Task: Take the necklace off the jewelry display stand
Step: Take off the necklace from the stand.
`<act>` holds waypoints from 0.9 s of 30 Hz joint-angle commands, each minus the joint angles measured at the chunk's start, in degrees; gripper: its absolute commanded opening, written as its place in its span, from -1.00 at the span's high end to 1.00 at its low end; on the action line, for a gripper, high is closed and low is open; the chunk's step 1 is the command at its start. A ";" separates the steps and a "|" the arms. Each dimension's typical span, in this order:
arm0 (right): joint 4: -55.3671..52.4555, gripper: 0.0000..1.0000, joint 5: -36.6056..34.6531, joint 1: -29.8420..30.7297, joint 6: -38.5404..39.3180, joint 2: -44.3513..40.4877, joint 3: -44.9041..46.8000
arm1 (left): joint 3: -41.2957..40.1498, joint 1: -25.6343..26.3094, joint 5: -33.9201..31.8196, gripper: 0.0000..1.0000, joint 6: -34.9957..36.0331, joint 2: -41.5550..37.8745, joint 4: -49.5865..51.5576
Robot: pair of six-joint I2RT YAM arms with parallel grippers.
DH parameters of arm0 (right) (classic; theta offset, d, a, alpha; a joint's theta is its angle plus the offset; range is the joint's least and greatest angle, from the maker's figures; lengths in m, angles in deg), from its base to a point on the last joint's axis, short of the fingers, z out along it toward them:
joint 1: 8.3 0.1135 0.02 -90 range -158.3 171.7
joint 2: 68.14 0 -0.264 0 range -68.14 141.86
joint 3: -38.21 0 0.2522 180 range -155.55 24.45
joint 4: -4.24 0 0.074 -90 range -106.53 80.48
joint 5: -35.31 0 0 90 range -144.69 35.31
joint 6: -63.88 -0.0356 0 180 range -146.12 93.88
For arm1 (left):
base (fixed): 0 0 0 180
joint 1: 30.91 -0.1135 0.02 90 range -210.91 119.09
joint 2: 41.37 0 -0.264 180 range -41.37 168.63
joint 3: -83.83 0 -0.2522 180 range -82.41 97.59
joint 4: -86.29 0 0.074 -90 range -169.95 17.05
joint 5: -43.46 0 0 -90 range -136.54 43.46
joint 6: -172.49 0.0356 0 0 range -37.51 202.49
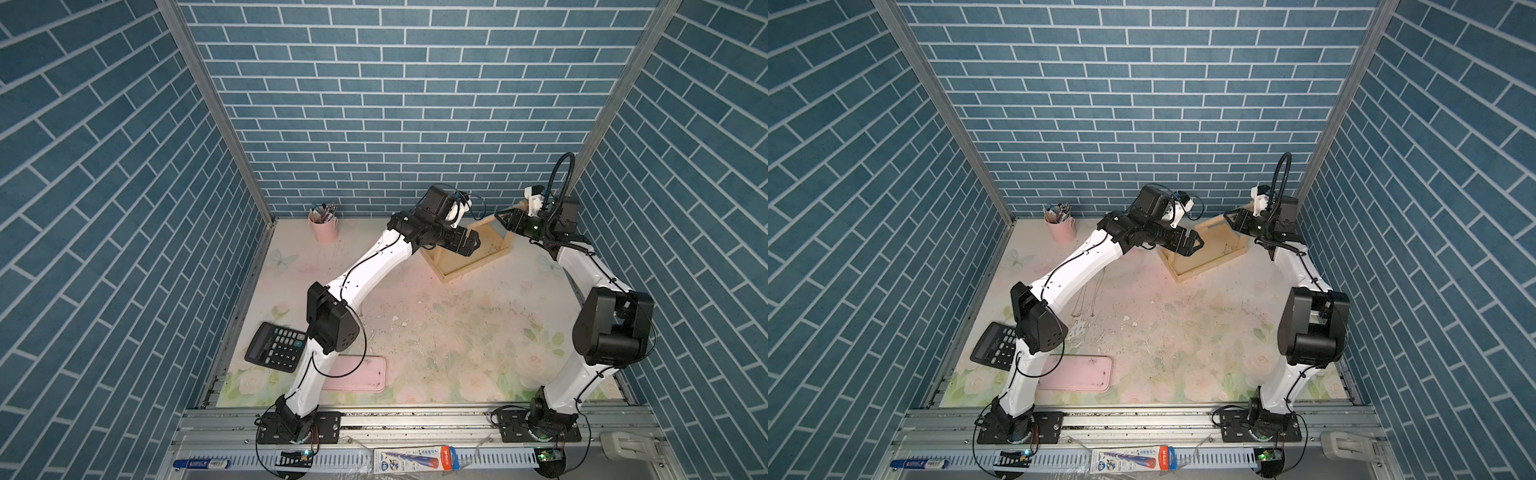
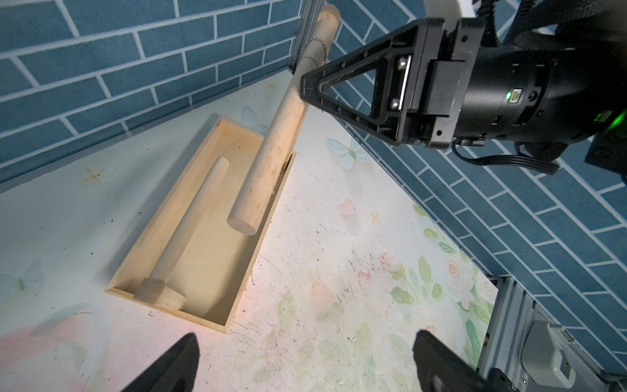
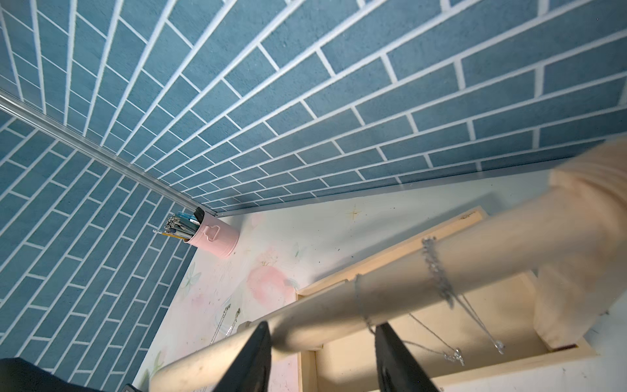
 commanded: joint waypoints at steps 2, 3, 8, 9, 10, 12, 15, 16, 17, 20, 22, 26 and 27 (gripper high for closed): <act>3.11 0.12 2.64 -0.13 -0.11 -0.98 0.45 | 1.51 -0.33 1.06 -0.99 -0.36 0.53 0.81; 3.13 0.16 2.64 -0.14 -0.14 -1.11 0.47 | 1.54 -0.33 1.03 -0.99 -0.34 0.48 0.89; 3.22 0.33 2.84 -0.32 -0.09 -1.27 0.61 | 1.45 -0.33 0.91 -0.99 -0.49 0.43 1.03; 3.24 0.36 2.85 -0.39 -0.13 -1.28 0.56 | 1.41 -0.33 0.79 -0.99 -0.58 0.37 1.08; 3.19 0.39 2.81 -0.40 -0.14 -1.25 0.60 | 1.41 -0.33 0.77 -0.99 -0.58 0.37 1.14; 3.03 0.41 2.58 -0.56 -0.01 -1.28 0.65 | 1.41 -0.34 0.89 -0.99 -0.59 0.37 1.32; 2.75 0.41 1.67 -1.13 0.55 -1.73 1.16 | 1.24 -0.31 0.80 -0.99 -0.58 0.37 1.55; 2.84 0.41 1.58 -1.42 0.63 -1.90 1.58 | 1.25 -0.33 0.90 -0.99 -0.58 0.37 1.60; 3.10 0.42 1.67 -1.77 0.64 -2.00 1.98 | 1.24 -0.33 1.01 -0.99 -0.52 0.37 1.66; 3.82 0.41 2.33 -2.55 0.53 -2.09 3.00 | 1.28 -0.42 1.73 -0.99 -0.32 0.37 1.53; 3.96 0.41 2.49 -2.82 0.72 -2.11 3.62 | 1.23 -0.50 2.47 -0.99 -0.55 0.45 1.10; 4.97 0.42 2.35 -3.21 0.71 -1.99 4.52 | 1.20 -0.51 3.40 -0.99 -0.73 0.53 0.27; 5.15 0.42 2.36 -3.21 0.73 -1.79 4.55 | 1.15 -0.51 3.49 -0.99 -0.81 0.52 0.13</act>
